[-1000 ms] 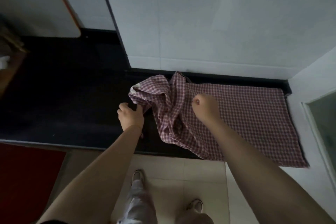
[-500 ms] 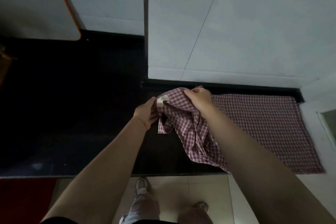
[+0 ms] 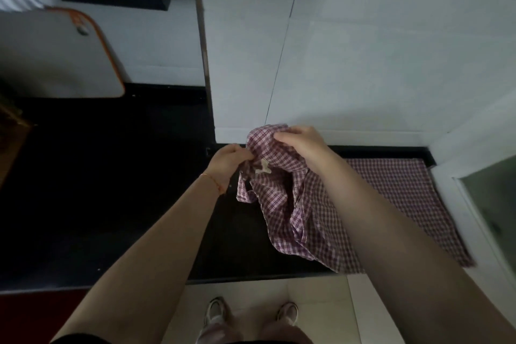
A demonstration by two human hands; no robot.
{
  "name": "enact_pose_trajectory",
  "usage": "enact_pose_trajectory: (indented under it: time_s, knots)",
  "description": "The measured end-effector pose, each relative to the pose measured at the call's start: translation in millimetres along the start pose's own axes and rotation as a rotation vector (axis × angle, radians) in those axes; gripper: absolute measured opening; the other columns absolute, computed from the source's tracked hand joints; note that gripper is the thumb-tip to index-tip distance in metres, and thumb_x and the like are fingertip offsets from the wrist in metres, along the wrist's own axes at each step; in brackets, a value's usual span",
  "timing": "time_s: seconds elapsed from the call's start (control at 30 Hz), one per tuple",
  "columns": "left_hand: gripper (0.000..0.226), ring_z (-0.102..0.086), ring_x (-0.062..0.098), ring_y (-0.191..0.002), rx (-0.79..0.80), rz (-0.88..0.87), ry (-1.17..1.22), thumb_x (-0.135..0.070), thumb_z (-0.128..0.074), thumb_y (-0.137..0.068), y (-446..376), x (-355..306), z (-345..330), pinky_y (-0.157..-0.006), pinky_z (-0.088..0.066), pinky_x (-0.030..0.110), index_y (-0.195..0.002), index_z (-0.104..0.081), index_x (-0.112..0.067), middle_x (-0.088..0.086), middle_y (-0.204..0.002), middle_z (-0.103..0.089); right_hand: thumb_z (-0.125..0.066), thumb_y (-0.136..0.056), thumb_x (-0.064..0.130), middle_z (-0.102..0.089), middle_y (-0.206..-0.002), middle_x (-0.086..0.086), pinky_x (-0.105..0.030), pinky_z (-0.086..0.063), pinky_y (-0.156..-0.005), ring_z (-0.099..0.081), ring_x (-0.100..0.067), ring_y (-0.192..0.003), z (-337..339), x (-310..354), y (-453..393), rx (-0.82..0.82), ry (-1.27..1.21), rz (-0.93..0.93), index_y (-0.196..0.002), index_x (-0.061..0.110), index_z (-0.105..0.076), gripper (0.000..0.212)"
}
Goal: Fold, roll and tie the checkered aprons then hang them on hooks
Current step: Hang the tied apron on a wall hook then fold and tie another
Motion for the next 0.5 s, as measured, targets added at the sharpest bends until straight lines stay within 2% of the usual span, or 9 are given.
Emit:
enact_pose_trajectory:
  time_s: [0.07, 0.17, 0.27, 0.33, 0.37, 0.43, 0.5]
  knots:
    - [0.016, -0.057, 0.024, -0.083, 0.081, -0.027, -0.023, -0.018, -0.070, -0.076, 4, -13, -6, -0.081, -0.046, 0.037, -0.070, -0.055, -0.014, 0.011, -0.084, -0.059, -0.079, -0.083, 0.025, -0.077, -0.089, -0.002, -0.035, -0.061, -0.080, -0.074, -0.020, -0.082, 8, 6, 4, 0.047, -0.018, 0.023, -0.094, 0.016, -0.071, 0.017]
    - [0.014, -0.057, 0.025, -0.085, 0.134, -0.032, -0.062, -0.010, -0.067, -0.087, 9, -24, -13, -0.083, -0.047, 0.036, -0.078, -0.057, -0.013, 0.009, -0.085, -0.061, -0.078, -0.084, 0.015, -0.077, -0.090, -0.005, -0.039, -0.061, -0.083, -0.075, -0.022, -0.083, 19, 11, 7, 0.029, -0.033, 0.056, -0.098, 0.011, -0.072, 0.016]
    - [0.020, -0.067, 0.024, -0.087, 0.095, -0.021, -0.141, -0.005, -0.074, -0.083, 13, -30, -13, -0.078, -0.056, 0.030, -0.096, -0.060, -0.012, 0.009, -0.094, -0.069, -0.069, -0.087, 0.005, -0.075, -0.090, -0.007, -0.034, -0.061, -0.079, -0.074, -0.023, -0.084, 28, 14, 11, -0.019, 0.015, 0.133, -0.092, 0.014, -0.072, 0.011]
    - [0.020, -0.069, 0.024, -0.089, 0.067, -0.027, -0.300, -0.008, -0.078, -0.081, 15, -30, -10, -0.079, -0.058, 0.031, -0.096, -0.066, -0.013, 0.010, -0.098, -0.072, -0.064, -0.088, 0.002, -0.072, -0.087, -0.004, -0.030, -0.059, -0.075, -0.071, -0.021, -0.082, 28, 16, 12, -0.062, 0.088, 0.185, -0.089, 0.017, -0.070, 0.017]
    - [0.015, -0.068, 0.022, -0.086, 0.000, -0.059, -0.407, -0.010, -0.079, -0.080, 16, -30, -8, -0.077, -0.058, 0.030, -0.090, -0.068, -0.015, 0.010, -0.095, -0.072, -0.063, -0.088, 0.002, -0.072, -0.086, -0.002, -0.030, -0.058, -0.075, -0.070, -0.021, -0.081, 28, 15, 11, -0.089, 0.146, 0.220, -0.088, 0.017, -0.070, 0.017]
    - [0.014, -0.061, 0.015, -0.075, -0.246, -0.171, -0.578, -0.017, -0.078, -0.082, 19, -30, -4, -0.063, -0.048, 0.023, -0.077, -0.064, -0.017, 0.002, -0.081, -0.067, -0.064, -0.089, 0.007, -0.073, -0.088, -0.005, -0.033, -0.056, -0.075, -0.070, -0.022, -0.083, 21, 12, 7, -0.145, 0.272, 0.305, -0.090, 0.011, -0.073, 0.010]
    - [0.017, -0.051, 0.011, -0.066, -0.464, -0.214, -0.622, -0.022, -0.068, -0.088, 24, -31, -1, -0.054, -0.037, 0.024, -0.076, -0.057, -0.016, -0.004, -0.073, -0.056, -0.067, -0.092, 0.019, -0.071, -0.091, -0.003, -0.028, -0.050, -0.071, -0.066, -0.018, -0.083, 13, 8, 8, -0.196, 0.318, 0.354, -0.096, 0.008, -0.073, 0.013]
Point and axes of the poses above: each hand's wrist, its own y-axis away from the middle knuckle, its own z-axis out of the back of the hand, x = y × z, the point moved 1 cm from there along -y, towards the middle knuckle
